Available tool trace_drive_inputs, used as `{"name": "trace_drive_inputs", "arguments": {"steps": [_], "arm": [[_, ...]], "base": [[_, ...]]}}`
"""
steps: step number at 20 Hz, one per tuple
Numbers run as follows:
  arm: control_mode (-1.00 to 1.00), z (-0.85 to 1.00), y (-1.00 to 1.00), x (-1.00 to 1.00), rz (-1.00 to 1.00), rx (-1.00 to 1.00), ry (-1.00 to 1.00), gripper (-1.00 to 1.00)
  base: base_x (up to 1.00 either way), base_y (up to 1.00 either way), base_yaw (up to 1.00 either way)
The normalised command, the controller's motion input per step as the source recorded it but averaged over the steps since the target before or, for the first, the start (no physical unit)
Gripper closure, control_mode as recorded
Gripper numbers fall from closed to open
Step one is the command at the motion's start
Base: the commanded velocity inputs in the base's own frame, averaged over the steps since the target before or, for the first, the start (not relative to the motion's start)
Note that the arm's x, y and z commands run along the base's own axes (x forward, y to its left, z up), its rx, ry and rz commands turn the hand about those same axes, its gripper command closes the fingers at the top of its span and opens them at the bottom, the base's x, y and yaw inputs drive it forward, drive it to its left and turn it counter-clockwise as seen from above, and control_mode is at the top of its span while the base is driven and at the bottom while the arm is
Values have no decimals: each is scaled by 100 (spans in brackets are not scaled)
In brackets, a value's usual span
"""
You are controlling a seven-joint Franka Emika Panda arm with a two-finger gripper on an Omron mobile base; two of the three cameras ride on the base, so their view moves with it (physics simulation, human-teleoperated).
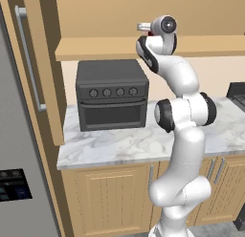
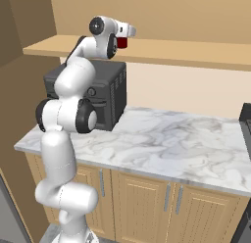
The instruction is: Pick the can from the counter and place it in the open cabinet.
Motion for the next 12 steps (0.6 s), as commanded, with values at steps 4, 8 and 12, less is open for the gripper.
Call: {"name": "trace_drive_inputs", "arguments": {"steps": [4,8,12], "arm": [[-100,53,0,-97,0,1,-39,-100],[-100,21,0,-100,0,1,-33,-100],[-100,-86,3,-100,0,-7,-6,-100]], "base": [[0,0,0],[0,0,0],[0,0,0]]}}
